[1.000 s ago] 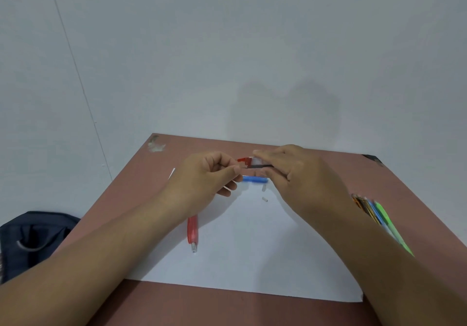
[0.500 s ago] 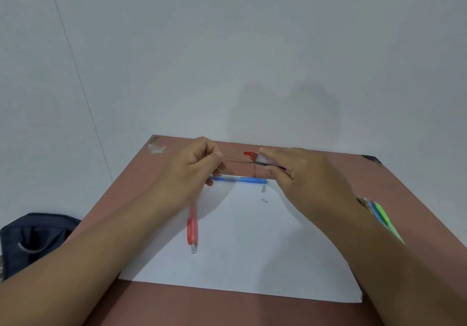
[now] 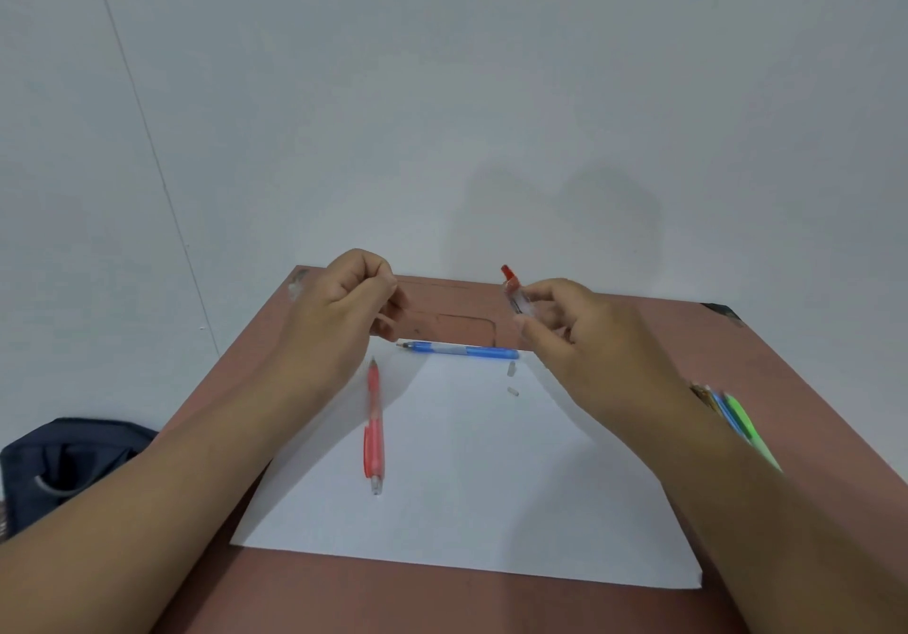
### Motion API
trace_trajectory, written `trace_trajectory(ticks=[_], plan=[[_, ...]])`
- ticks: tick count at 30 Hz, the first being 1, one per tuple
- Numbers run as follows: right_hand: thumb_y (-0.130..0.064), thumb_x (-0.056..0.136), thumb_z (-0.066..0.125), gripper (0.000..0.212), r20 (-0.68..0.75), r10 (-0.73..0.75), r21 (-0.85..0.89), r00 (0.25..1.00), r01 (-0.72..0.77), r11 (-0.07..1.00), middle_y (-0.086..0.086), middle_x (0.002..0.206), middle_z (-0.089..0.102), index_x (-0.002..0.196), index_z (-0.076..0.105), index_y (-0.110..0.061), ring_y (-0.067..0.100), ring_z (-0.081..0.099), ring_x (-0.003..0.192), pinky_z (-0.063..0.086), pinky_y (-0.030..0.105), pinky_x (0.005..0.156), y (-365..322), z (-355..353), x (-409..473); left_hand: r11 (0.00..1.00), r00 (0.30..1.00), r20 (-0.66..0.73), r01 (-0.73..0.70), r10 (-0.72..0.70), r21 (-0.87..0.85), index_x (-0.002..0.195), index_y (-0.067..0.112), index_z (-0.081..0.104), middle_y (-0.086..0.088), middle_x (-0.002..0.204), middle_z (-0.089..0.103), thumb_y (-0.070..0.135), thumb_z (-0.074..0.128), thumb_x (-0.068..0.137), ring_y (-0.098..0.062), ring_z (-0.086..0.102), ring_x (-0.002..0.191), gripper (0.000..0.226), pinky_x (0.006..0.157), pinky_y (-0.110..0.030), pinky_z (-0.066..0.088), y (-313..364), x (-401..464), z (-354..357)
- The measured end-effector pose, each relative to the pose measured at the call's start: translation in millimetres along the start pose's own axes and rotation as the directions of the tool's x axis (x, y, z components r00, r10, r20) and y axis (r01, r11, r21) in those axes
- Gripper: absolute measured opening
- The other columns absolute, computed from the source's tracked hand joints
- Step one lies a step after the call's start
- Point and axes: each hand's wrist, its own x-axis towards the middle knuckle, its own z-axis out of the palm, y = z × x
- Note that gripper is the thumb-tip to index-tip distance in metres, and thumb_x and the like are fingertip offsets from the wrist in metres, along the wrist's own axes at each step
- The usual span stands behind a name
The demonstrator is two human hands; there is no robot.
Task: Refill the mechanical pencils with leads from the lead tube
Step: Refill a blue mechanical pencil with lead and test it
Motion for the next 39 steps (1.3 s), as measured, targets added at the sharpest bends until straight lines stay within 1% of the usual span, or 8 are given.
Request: trace_trajectory(ticks=[3,9,12,16,18,26,34,39], plan=[[-0.035,0.098,0.062,0.013,0.043,0.036,0.275,0.998,-0.046,0.960,-0.018,0.081,0.073,0.111,0.060,-0.033,0.000,0.065,0.065,0.050,0.019,0.060,-4.2,2.9,-0.4,1.000,0.999,-0.046,0.024,-0.024,-0.016,0.084,0.008,0.058,-0.006,0.081,0.070,0.008,0.047,0.097,-0.017,0.066,0.075,0.018,0.076,-0.044,0.055,-3.1,3.4,-2.5],[-0.029,0.097,0.064,0.013,0.078,0.007,0.225,0.997,-0.024,0.974,-0.018,0.096,0.070,0.103,0.063,-0.040,-0.005,0.066,0.083,0.048,0.007,0.067,-2.7,10.6,-3.3,0.999,0.997,-0.064,0.041,-0.042,-0.019,0.080,0.015,0.058,-0.003,0.080,0.070,0.010,0.046,0.098,-0.016,0.065,0.074,0.022,0.075,-0.041,0.055,-5.7,5.7,-3.6],[-0.025,0.094,0.068,0.013,0.055,-0.010,0.244,0.998,-0.004,0.970,-0.015,0.087,0.072,0.102,0.067,-0.036,-0.004,0.065,0.077,0.048,0.012,0.066,-4.6,12.1,-4.1,0.999,0.997,-0.065,0.038,-0.038,-0.013,0.077,0.016,0.057,-0.002,0.080,0.070,0.010,0.046,0.097,-0.017,0.065,0.075,0.024,0.074,-0.040,0.055,-5.9,6.3,-3.8],[-0.027,0.092,0.071,0.041,0.087,-0.020,0.272,0.996,-0.004,0.962,-0.012,0.083,0.073,0.123,0.055,-0.048,0.012,0.068,0.076,0.056,0.033,0.070,-5.5,14.2,-5.3,0.999,0.997,-0.065,0.043,-0.043,-0.006,0.080,0.012,0.056,-0.002,0.081,0.069,0.010,0.044,0.096,-0.017,0.064,0.075,0.020,0.076,-0.043,0.056,-6.7,6.6,-4.3],[-0.026,0.093,0.071,0.048,0.074,-0.039,0.250,0.996,0.019,0.968,-0.016,0.078,0.070,0.129,0.050,-0.051,0.008,0.066,0.072,0.056,0.030,0.069,-6.4,12.9,-6.0,0.999,0.997,-0.065,0.042,-0.042,0.003,0.082,0.010,0.055,-0.002,0.080,0.069,0.010,0.044,0.096,-0.017,0.064,0.075,0.019,0.076,-0.043,0.056,-6.7,6.6,-3.8],[-0.021,0.093,0.070,0.046,0.081,-0.048,0.292,0.996,0.023,0.956,-0.024,0.074,0.069,0.127,0.054,-0.048,0.003,0.063,0.066,0.057,0.031,0.072,-11.5,10.2,-7.7,0.999,0.998,-0.051,0.033,-0.031,0.035,0.088,0.004,0.056,-0.001,0.080,0.069,0.012,0.044,0.098,-0.014,0.063,0.073,0.018,0.073,-0.039,0.054,-7.2,6.1,-2.0],[-0.021,0.092,0.070,0.042,0.062,-0.029,0.312,0.998,0.008,0.950,-0.002,0.081,0.072,0.116,0.055,-0.051,0.031,0.066,0.078,0.059,0.050,0.076,-8.3,13.7,-5.6,0.997,0.999,-0.035,0.022,-0.020,0.072,0.085,0.006,0.057,0.003,0.076,0.068,0.013,0.044,0.098,-0.009,0.065,0.068,0.020,0.072,-0.037,0.054,-5.6,3.6,-0.6],[-0.019,0.091,0.072,0.039,0.036,-0.051,0.306,0.998,0.037,0.951,-0.002,0.076,0.069,0.117,0.060,-0.045,0.016,0.062,0.065,0.055,0.029,0.066,-8.4,13.1,-7.0,0.994,1.000,-0.024,0.015,-0.012,0.105,0.088,0.003,0.057,0.007,0.073,0.068,0.015,0.043,0.099,-0.005,0.063,0.066,0.021,0.069,-0.028,0.052,-3.6,2.2,-0.1]])
